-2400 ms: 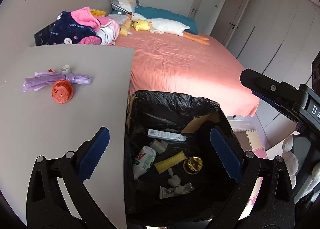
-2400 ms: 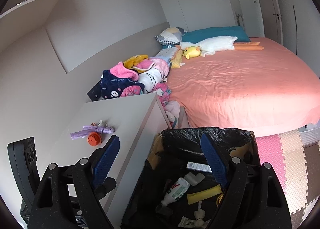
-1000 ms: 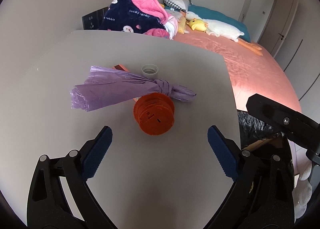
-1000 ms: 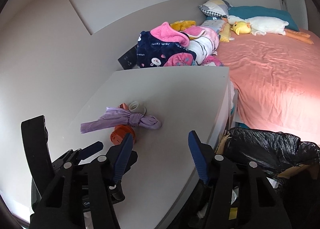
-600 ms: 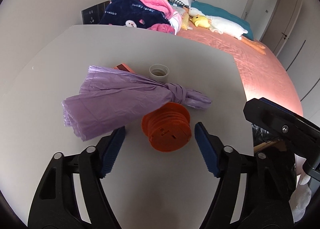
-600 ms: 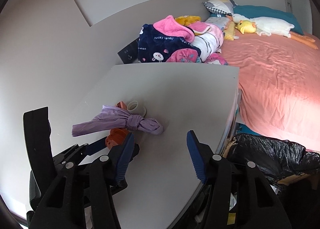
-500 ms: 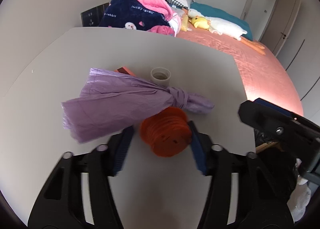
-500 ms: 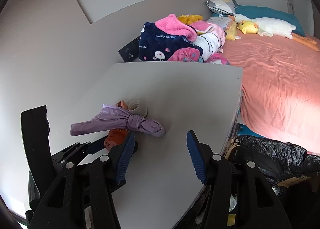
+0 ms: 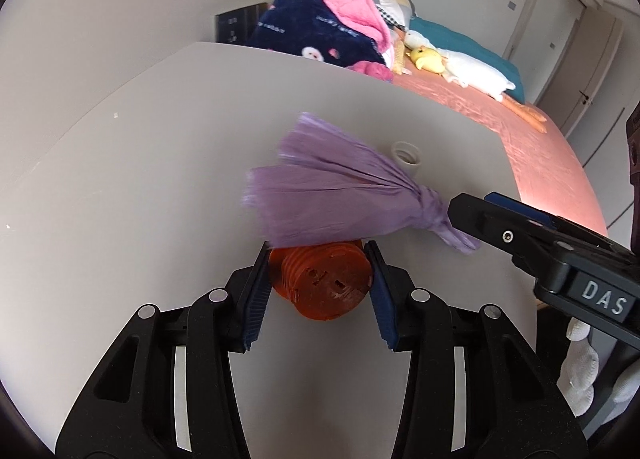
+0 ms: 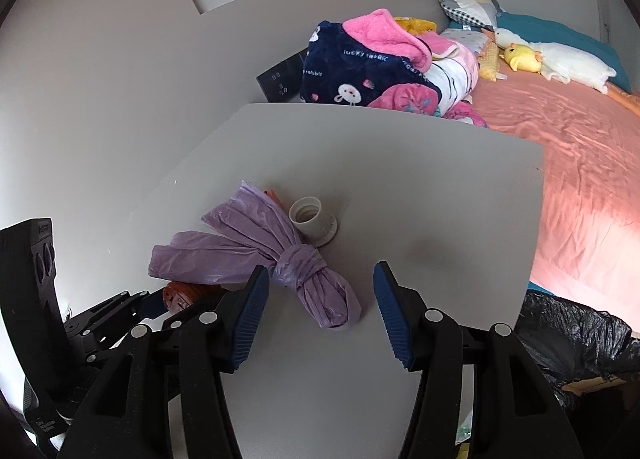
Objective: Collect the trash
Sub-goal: 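Grasp the orange lid with the left gripper while the right grasps the purple bag knot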
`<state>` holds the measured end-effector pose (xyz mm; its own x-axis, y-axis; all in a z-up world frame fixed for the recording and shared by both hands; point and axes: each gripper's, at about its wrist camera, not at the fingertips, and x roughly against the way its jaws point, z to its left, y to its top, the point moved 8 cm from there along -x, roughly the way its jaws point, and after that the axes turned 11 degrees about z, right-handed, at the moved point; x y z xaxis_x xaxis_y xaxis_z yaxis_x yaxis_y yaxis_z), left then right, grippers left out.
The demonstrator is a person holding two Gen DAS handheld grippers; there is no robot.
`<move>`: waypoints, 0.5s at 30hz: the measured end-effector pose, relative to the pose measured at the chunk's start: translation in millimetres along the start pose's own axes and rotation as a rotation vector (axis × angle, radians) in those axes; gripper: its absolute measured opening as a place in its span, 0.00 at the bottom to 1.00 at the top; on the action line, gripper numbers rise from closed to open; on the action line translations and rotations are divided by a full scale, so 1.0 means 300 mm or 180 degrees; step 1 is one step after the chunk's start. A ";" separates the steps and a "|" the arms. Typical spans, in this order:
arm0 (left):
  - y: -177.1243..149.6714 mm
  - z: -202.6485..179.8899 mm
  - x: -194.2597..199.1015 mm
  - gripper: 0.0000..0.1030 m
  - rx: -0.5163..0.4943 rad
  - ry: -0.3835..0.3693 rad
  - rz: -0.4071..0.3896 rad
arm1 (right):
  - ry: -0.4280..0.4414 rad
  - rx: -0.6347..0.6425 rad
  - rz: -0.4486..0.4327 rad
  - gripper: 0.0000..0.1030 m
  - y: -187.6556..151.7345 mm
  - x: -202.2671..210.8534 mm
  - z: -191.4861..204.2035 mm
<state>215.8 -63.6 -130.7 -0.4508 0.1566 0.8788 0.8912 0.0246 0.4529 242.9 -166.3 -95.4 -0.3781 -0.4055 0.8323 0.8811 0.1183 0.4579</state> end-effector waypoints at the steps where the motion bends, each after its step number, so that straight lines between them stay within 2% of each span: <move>1: -0.002 0.016 0.005 0.43 0.0025 0.0009 -0.0006 | -0.0005 0.0017 0.0017 0.55 0.001 -0.010 0.008; 11: -0.010 0.147 0.042 0.43 0.0248 0.0099 -0.0045 | -0.0081 0.0155 0.0180 0.55 0.004 -0.086 0.054; 15: -0.009 0.170 0.048 0.43 0.0285 0.0104 -0.0049 | -0.0164 0.0220 0.0210 0.46 0.000 -0.100 0.067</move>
<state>209.4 -11.0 -127.0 -0.4647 0.1233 0.8768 0.8843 0.1151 0.4525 248.5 -135.9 -114.2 -0.3355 -0.3479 0.8755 0.8835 0.2063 0.4206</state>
